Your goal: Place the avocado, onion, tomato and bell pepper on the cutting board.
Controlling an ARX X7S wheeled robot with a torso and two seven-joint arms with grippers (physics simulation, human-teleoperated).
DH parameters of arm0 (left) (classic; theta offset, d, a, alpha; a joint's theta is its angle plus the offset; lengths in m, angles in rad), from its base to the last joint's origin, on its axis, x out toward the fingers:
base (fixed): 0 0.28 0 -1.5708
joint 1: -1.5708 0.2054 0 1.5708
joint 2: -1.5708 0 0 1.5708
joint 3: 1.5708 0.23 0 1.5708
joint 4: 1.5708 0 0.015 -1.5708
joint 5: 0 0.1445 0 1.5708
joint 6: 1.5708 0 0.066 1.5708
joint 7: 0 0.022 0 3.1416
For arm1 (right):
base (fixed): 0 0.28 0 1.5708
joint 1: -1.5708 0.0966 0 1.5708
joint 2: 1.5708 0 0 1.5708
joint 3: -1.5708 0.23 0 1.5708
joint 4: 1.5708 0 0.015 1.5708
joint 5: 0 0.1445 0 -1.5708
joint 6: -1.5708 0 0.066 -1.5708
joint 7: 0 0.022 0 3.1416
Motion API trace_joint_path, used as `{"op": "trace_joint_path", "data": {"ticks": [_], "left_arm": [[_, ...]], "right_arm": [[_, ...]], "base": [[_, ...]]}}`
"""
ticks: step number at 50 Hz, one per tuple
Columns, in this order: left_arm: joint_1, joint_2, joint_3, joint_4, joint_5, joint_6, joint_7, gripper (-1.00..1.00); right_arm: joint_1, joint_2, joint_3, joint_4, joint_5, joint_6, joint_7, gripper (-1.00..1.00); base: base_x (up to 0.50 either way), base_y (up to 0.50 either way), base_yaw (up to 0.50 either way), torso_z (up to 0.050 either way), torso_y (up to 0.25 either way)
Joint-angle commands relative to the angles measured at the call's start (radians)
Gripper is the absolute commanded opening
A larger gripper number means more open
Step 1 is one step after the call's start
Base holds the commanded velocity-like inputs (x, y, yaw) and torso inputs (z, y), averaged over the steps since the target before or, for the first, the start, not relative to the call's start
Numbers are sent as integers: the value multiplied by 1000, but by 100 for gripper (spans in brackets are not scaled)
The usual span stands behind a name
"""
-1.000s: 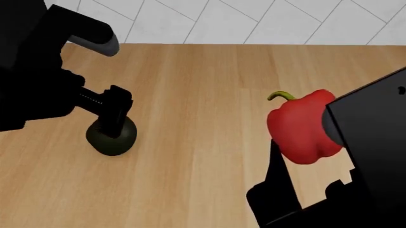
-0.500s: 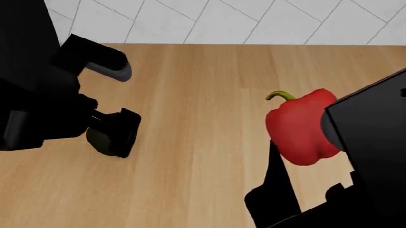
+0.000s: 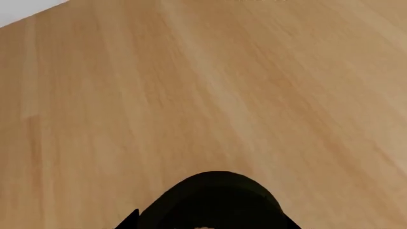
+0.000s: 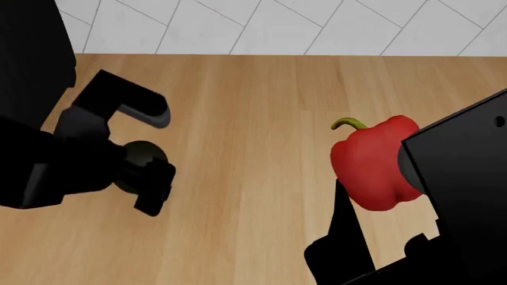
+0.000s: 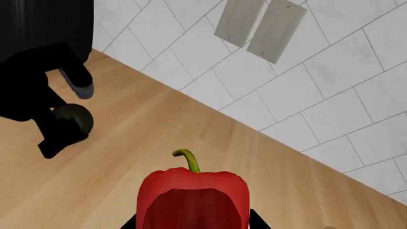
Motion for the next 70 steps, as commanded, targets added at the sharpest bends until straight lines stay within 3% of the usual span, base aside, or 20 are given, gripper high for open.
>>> {"op": "trace_joint_path", "data": {"ticks": [1,8,11,21,34,42,51,60,70], "left_arm": [[32,-2,-19,61,-1,20,1,-100],[7,-20,-111,131,-57,-27,-46,-100],[12,-63,-102,255,-42,4,-69,-100],[48,-113,-223,475,-120,-29,-161,-100],[177,-221,-380,833,-137,17,-347,-100],[168,-181,-562,884,-317,-118,-461,-100],[134,-181,-687,945,-485,-210,-586,-100],[133,-201,-762,961,-666,-215,-750,-100],[144,-230,-743,967,-681,-175,-762,-100]], "right_arm": [[0,-19,25,-20,-29,7,-36,-100],[6,-19,23,-19,-27,3,-33,-100],[-4,-7,31,-25,-35,-2,-39,-100],[-31,50,82,-46,-62,-45,-57,-100],[-57,117,134,-87,-115,-142,5,-100],[-104,131,157,-102,-154,-175,-34,-100],[-152,173,197,-123,-168,-246,-59,-100],[-170,171,195,-135,-188,-258,-44,-100],[-206,184,208,-146,-225,-276,-68,-100]], "base": [[0,0,0,0,0],[0,0,0,0,0],[0,0,0,0,0],[0,0,0,0,1],[0,0,0,0,0],[0,0,0,0,1],[0,0,0,0,0],[0,-34,0,0,1],[0,-500,0,0,0]]}}
